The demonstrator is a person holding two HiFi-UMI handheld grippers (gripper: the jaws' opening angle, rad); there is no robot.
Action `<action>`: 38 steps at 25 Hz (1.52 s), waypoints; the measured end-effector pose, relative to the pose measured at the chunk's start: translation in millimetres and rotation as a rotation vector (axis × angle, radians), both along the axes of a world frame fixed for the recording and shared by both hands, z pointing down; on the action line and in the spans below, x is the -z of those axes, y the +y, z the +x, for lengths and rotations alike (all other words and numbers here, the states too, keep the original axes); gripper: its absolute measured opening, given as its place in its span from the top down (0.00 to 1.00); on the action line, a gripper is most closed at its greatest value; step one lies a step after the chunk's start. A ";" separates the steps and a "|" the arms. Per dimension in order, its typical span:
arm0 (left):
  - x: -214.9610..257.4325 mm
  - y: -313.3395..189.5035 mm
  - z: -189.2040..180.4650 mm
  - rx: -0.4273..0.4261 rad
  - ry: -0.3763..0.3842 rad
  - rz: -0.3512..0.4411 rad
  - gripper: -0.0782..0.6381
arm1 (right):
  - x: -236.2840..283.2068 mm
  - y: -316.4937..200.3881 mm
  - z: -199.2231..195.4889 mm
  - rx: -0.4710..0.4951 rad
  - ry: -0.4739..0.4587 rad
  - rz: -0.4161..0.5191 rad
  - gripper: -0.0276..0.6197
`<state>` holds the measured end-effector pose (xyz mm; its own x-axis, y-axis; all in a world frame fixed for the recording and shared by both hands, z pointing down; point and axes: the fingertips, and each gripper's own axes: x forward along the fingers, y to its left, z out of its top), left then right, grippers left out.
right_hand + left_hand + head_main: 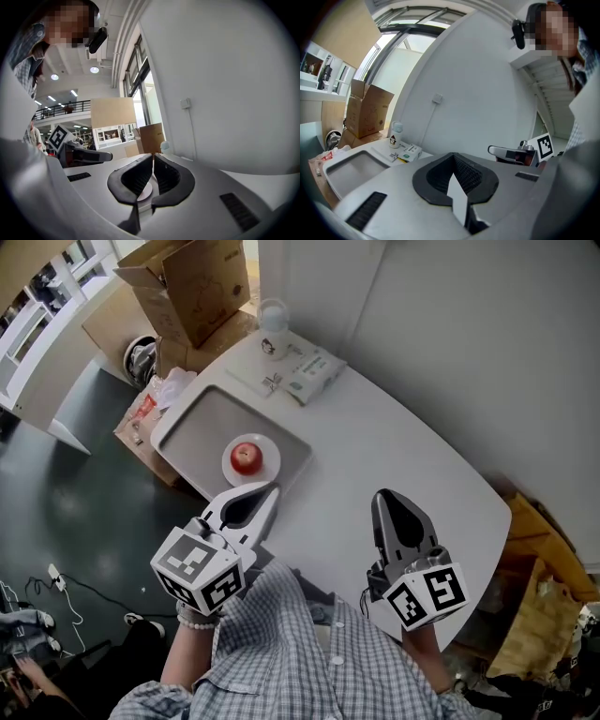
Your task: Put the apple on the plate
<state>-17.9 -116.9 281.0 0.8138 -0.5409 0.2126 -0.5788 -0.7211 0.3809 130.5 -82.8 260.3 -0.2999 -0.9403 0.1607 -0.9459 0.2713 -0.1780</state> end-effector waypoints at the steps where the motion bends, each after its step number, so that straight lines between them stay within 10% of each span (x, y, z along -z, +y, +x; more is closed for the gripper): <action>1: 0.9 -0.8 1.5 0.002 0.000 0.004 0.88 | -2.5 -0.2 3.3 -0.004 -0.012 -0.004 0.91; 38: -6.6 16.1 35.0 -0.075 -0.023 -0.025 0.88 | -21.1 -3.1 6.4 0.043 -0.062 -0.065 0.92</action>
